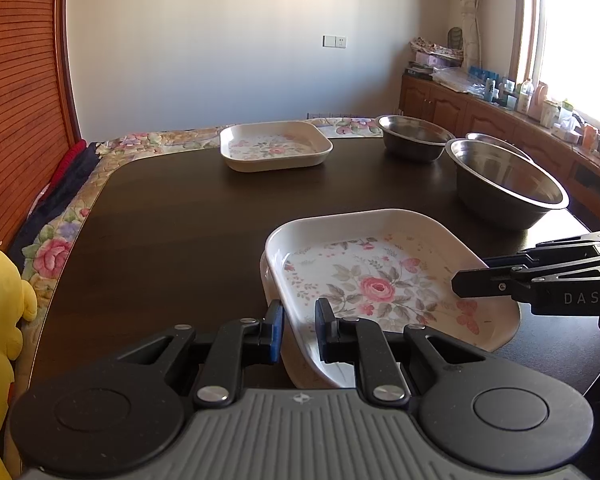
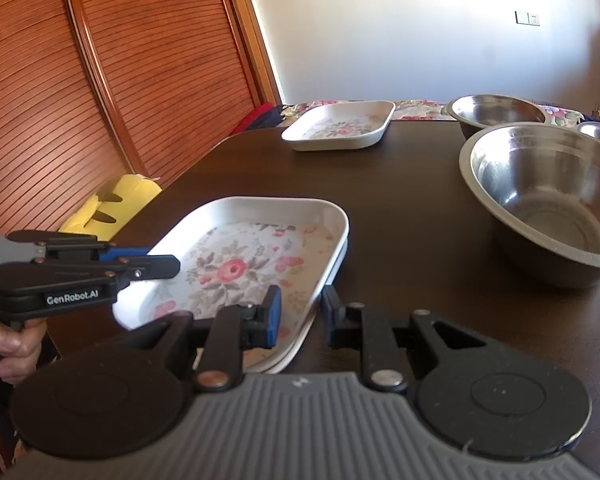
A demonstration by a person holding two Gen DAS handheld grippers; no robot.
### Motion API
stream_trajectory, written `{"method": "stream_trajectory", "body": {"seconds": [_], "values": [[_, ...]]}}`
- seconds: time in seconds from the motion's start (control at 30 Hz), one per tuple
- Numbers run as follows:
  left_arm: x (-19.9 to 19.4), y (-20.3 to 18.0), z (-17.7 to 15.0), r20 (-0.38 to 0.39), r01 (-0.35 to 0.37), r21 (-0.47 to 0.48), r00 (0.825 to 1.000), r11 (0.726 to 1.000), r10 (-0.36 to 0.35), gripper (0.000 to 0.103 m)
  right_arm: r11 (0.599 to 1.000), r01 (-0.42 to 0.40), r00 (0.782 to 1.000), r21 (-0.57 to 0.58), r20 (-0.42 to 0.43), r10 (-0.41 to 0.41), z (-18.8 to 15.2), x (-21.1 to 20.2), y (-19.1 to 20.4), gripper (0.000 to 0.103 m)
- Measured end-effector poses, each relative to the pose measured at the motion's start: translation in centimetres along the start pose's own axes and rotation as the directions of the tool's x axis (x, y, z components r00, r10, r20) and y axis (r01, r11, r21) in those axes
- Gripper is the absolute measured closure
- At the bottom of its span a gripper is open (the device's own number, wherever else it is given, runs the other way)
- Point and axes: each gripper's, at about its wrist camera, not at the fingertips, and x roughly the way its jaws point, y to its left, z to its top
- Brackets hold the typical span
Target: Organize plates and bowls
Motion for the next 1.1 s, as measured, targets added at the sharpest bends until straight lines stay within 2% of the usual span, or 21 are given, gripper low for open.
{"method": "stream_trajectory", "body": {"seconds": [0.2, 0.5, 0.73, 1.1], "values": [[0.3, -0.2, -0.3, -0.002, -0.032, 0.029, 0.999, 0.999, 0.032, 0.085, 1.0, 0.0, 1.0, -0.006, 0.012, 0.0, -0.3, 0.0, 0.1, 0.079], [0.3, 0.2, -0.6, 0.007, -0.022, 0.013, 1.0, 1.0, 0.022, 0.084, 1.0, -0.018, 0.999, 0.016, 0.037, 0.017, -0.6, -0.1, -0.4, 0.078], [0.0, 0.5, -1.0, 0.013, -0.021, -0.007, 1.0, 1.0, 0.021, 0.071, 1.0, 0.009, 0.995, -0.028, 0.101, -0.006, -0.9, -1.1, 0.6, 0.078], [-1.0, 0.3, -0.6, 0.044, -0.011, -0.007, 0.999, 1.0, 0.011, 0.062, 0.999, 0.013, 0.992, -0.03, 0.129, -0.009, -0.9, -1.7, 0.6, 0.078]]}}
